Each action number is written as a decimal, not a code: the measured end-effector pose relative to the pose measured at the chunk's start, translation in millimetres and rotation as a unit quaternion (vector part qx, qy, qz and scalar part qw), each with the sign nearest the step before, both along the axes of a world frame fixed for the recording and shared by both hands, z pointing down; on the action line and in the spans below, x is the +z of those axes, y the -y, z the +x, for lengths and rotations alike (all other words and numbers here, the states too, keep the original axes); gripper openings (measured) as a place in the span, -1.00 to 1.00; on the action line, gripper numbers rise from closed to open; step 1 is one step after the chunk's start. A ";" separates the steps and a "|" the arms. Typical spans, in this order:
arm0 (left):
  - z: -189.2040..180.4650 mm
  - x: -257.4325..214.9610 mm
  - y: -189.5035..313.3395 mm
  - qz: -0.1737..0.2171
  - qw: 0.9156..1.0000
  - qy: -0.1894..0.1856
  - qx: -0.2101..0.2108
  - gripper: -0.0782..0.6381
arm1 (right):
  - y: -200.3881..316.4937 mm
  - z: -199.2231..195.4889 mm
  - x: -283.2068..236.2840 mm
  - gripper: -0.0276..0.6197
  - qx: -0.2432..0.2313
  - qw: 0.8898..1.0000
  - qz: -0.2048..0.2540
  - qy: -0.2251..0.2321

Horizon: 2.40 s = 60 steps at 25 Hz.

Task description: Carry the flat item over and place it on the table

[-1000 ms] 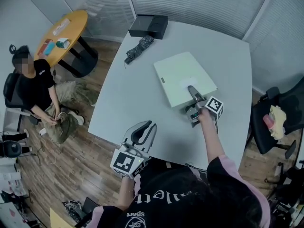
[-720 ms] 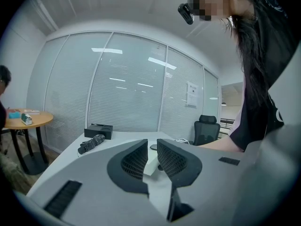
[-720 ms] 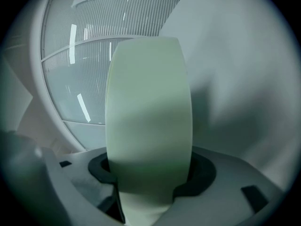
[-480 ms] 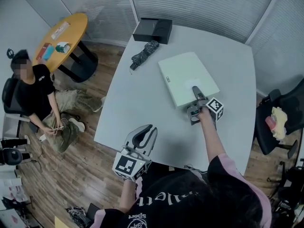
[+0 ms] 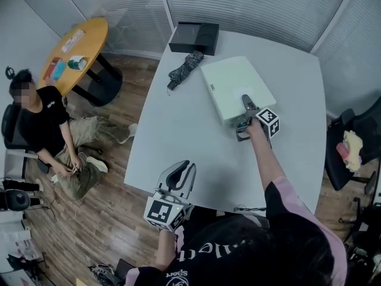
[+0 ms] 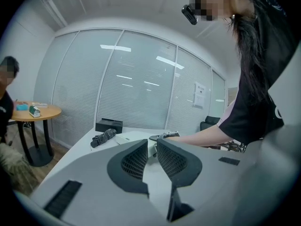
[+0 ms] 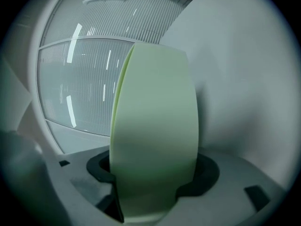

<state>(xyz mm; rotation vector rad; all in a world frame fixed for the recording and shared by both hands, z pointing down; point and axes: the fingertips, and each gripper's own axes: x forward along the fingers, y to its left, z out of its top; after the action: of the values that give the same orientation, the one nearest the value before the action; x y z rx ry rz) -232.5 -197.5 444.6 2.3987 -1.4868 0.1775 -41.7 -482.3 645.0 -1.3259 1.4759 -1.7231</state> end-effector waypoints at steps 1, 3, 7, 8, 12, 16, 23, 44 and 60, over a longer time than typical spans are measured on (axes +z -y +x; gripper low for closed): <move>-1.7 1.9 0.1 -0.001 1.000 -0.001 0.000 -0.57 | 3.3 -0.9 0.9 0.07 0.002 1.000 -0.001 -0.009; -5.0 5.1 -0.3 -0.004 1.000 -0.004 -0.001 -0.57 | 6.1 -1.5 2.0 0.10 0.007 1.000 -0.004 -0.030; -13.0 6.5 1.2 -0.003 1.000 -0.011 -0.008 -0.57 | 2.5 2.8 8.2 0.21 0.015 0.997 -0.021 -0.074; -15.3 6.8 1.5 -0.002 1.000 -0.011 -0.010 -0.56 | -0.1 3.4 11.5 0.23 0.014 0.996 -0.030 -0.080; -27.6 9.6 -0.6 0.001 1.000 -0.013 -0.022 -0.56 | -15.3 2.8 27.4 0.31 0.000 0.993 -0.072 -0.093; -37.4 19.2 -4.1 -0.015 0.999 -0.026 -0.035 -0.56 | -29.0 3.2 34.9 0.36 -0.009 0.990 -0.100 -0.097; -41.2 23.5 -2.0 -0.020 0.999 -0.024 -0.030 -0.56 | -46.2 4.2 40.0 0.37 -0.022 0.988 -0.133 -0.073; 16.1 77.2 41.8 -0.026 0.994 0.047 0.093 -0.50 | -92.4 -7.2 41.8 0.37 -0.044 0.983 -0.180 0.010; 86.4 199.4 119.9 -0.126 0.976 0.116 0.134 -0.22 | -102.7 -4.2 41.2 0.36 -0.033 0.982 -0.181 0.038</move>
<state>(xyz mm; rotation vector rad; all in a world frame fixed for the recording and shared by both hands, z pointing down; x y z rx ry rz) -146.1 -317.4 644.0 2.4185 -1.1372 0.6860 -45.9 -379.6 686.2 -1.3802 1.2145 -2.1359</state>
